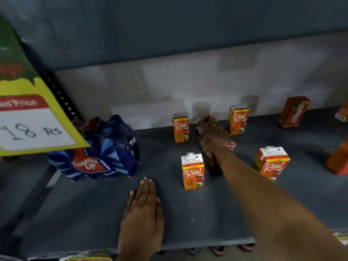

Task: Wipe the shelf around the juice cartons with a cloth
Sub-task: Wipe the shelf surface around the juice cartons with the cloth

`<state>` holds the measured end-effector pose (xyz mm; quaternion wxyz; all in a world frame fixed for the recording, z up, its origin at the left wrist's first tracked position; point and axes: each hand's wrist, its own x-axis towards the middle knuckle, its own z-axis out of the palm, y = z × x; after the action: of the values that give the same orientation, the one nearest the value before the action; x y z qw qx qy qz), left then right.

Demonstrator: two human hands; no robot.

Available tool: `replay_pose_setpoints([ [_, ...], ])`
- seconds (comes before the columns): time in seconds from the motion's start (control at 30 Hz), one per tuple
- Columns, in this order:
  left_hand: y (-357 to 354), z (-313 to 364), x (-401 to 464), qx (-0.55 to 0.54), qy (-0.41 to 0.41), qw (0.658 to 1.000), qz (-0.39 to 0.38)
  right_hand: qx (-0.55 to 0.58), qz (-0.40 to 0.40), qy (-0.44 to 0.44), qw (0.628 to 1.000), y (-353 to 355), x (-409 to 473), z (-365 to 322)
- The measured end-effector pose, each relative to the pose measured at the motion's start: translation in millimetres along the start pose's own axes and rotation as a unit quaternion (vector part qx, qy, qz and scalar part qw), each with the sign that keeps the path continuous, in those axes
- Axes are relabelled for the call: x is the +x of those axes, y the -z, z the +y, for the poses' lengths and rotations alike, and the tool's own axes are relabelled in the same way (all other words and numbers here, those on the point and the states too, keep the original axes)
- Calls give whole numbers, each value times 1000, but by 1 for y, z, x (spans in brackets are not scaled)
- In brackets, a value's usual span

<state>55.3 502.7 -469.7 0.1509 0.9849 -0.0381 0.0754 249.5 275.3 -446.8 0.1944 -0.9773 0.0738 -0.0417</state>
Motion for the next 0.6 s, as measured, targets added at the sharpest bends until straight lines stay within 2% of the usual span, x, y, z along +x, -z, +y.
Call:
replay_pose_setpoints([
  [0.1,0,-1,-2,14,-4,1000,-4,-16,-19,-12,1000,-2,8,-4],
  [0.2,1,0,-2,13,-2,1000,-9,-16,-13,16,1000,3,-2,-2],
  [0.37,0,0,-4,0,-5,1000,-17,-36,-42,49,997,8,-38,6],
  [0.6,-1,0,-2,2,0,1000,-20,-15,-25,50,998,11,-103,10],
])
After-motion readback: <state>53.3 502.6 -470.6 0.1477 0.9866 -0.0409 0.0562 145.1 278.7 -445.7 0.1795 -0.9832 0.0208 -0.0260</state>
